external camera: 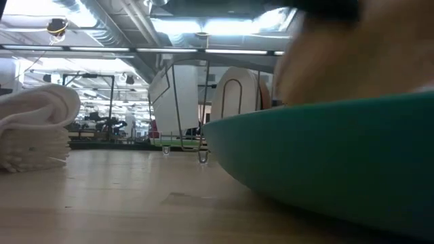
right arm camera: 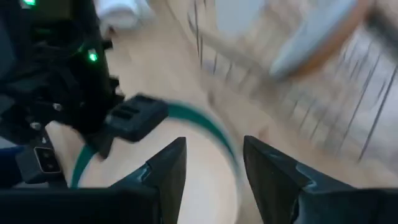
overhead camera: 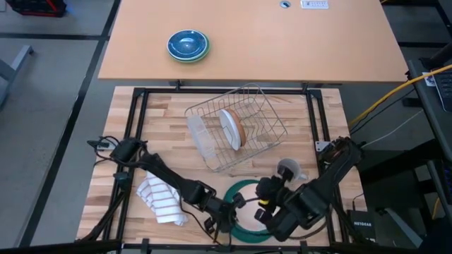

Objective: Sort dishes
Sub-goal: Put the pink plate in the dish rack

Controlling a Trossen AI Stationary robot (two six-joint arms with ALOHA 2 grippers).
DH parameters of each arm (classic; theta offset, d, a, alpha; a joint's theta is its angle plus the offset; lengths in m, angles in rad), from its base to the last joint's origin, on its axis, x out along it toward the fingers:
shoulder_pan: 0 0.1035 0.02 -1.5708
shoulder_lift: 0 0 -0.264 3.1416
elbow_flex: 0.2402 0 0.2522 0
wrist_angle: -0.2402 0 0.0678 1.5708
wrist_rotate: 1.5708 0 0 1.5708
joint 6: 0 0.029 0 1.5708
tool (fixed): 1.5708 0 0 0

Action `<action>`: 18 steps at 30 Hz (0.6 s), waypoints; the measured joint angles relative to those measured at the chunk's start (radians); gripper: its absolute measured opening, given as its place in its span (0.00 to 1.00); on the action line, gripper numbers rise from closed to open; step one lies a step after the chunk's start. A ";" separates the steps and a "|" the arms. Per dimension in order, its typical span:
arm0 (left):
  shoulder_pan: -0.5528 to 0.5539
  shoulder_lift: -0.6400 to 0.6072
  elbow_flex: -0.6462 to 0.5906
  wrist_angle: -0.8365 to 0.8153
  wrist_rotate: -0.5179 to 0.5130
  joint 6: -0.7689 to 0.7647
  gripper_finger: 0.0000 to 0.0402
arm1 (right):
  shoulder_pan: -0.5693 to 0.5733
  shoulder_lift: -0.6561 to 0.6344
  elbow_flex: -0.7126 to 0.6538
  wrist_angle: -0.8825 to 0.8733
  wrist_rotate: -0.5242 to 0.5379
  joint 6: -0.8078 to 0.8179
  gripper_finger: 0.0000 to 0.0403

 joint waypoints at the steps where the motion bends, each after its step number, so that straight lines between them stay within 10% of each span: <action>1: -0.002 -0.016 0.000 0.017 0.001 -0.017 0.01 | 0.000 -0.004 0.033 -0.004 0.021 -0.056 0.41; 8: 0.012 -0.125 0.002 0.175 -0.003 -0.190 0.00 | 0.000 -0.057 0.244 0.000 0.138 -0.449 0.41; 18: 0.148 -0.168 0.002 0.461 -0.038 -0.333 0.00 | 0.000 -0.362 0.210 0.045 0.430 -0.921 0.41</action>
